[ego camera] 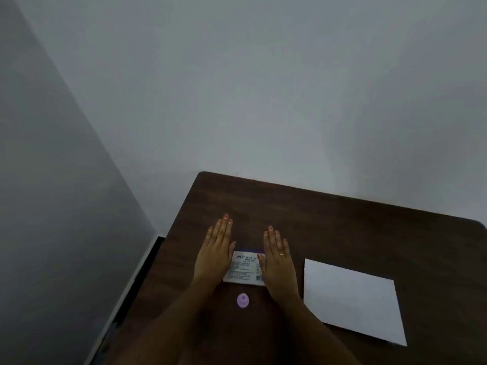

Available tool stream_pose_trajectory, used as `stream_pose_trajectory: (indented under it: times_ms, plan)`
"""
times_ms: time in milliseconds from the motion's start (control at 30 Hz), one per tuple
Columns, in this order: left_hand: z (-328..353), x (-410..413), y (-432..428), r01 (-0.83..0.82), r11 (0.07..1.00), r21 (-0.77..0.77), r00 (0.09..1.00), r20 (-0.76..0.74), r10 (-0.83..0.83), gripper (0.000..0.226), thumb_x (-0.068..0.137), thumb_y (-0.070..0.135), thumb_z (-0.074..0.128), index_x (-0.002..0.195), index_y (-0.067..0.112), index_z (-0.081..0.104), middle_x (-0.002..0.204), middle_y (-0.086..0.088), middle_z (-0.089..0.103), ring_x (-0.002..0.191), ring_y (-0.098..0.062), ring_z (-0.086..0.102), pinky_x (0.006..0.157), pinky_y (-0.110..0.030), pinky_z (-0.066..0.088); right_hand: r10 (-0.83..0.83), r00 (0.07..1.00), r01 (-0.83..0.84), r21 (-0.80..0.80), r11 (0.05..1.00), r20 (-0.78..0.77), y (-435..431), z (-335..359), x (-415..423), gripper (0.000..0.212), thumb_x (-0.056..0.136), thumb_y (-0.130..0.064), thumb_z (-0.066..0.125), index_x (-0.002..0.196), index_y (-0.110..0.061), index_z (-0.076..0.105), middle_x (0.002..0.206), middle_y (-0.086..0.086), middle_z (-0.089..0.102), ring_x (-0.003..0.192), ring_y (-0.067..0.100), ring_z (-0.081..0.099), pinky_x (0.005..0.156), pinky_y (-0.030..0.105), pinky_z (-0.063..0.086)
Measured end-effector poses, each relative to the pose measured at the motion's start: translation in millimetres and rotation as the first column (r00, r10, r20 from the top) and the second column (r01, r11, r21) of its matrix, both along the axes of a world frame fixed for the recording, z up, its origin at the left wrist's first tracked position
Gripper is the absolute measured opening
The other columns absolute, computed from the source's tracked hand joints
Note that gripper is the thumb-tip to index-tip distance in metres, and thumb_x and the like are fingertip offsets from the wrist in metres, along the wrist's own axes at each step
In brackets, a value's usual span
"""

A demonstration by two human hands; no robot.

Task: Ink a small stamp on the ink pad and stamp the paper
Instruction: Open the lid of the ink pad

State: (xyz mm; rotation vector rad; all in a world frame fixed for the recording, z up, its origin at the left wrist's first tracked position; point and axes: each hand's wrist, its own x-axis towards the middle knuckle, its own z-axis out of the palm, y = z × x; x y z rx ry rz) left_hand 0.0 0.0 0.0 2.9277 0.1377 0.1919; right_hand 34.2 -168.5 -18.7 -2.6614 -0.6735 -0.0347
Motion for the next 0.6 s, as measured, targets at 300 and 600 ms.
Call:
stream_pose_trajectory:
  times_ms: [300,600]
  plan:
    - [-33.1,-26.4,17.0,0.137,0.984,-0.118,0.958,-0.238,-0.162,0.059,0.096,0.044,0.027,0.143,0.017,0.003,0.155,-0.003,0.009,0.141,-0.011,0.002,0.108,-0.027,-0.009,0.091,0.944,-0.088,0.023,0.996,-0.317,-17.3,-25.3,-19.2,0.059,0.094,-0.037,0.031,0.137,-0.026,-0.007,0.145,-0.013,-0.012,0.133,0.002,-0.015,0.11,0.026,0.001]
    - [-45.6,-34.8,27.3,0.219,0.952,-0.214,0.935,-0.233,-0.267,0.084,0.083,0.063,0.038,0.137,0.027,-0.015,0.148,0.01,-0.01,0.138,-0.003,-0.009,0.113,-0.026,-0.007,0.2,0.936,-0.23,-0.073,0.97,-0.291,-26.4,-24.4,-10.4,0.076,0.087,-0.048,0.044,0.131,-0.029,-0.015,0.142,-0.011,-0.016,0.134,0.008,-0.011,0.108,0.028,0.004]
